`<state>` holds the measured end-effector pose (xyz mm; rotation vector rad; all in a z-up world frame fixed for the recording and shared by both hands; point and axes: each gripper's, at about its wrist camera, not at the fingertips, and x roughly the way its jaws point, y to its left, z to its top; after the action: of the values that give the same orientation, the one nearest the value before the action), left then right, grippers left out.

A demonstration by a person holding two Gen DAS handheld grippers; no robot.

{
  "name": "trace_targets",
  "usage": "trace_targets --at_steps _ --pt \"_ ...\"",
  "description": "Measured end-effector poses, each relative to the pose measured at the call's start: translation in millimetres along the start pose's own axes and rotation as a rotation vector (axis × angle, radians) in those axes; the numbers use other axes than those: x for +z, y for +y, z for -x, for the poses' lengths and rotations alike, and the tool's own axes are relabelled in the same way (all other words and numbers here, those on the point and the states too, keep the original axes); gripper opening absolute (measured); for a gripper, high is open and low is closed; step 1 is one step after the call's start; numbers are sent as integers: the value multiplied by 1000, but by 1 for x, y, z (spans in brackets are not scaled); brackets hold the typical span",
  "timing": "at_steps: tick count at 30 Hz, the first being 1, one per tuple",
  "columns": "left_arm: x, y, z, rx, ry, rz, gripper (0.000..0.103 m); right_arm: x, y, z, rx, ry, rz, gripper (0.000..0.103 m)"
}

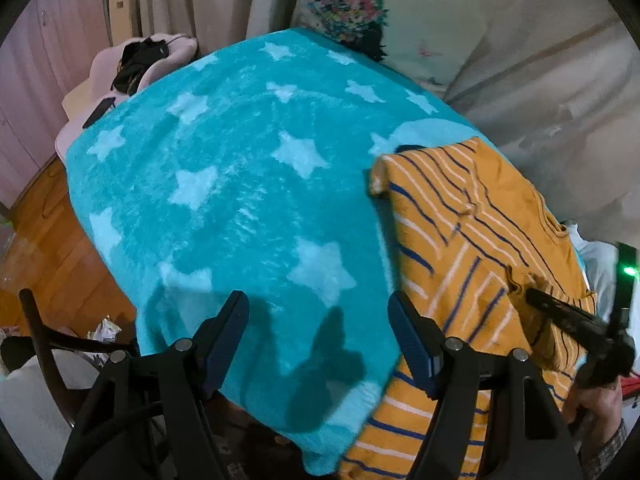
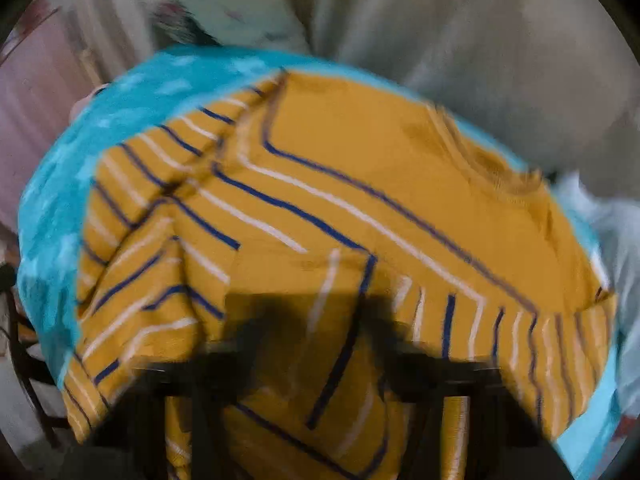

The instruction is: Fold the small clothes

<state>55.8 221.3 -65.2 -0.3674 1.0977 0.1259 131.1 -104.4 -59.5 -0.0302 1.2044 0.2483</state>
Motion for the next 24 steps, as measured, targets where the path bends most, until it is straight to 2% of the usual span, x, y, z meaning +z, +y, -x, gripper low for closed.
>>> trace_targets --at_steps 5,10,13,14,15,17,20,21,24 --pt "18 20 -8 -5 -3 46 71 18 -20 29 68 -58 -122 7" --pt "27 31 -13 -6 -6 63 71 78 -10 39 113 -147 -162 8" --pt "26 40 -19 2 13 79 71 105 5 12 130 -124 -151 16" --pt "25 44 -21 1 20 86 71 108 11 1 102 -94 -132 25" --pt "25 48 -23 1 25 97 71 107 17 -6 56 -71 -122 26" --pt "26 56 -26 5 29 118 71 97 25 -2 96 -68 -119 29" --pt "29 65 -29 1 29 148 71 61 38 15 163 -37 -85 54" --pt "30 66 -29 -4 29 152 71 42 46 19 191 -11 -54 58" --pt "30 65 -29 -20 30 146 71 2 59 22 152 41 22 59"
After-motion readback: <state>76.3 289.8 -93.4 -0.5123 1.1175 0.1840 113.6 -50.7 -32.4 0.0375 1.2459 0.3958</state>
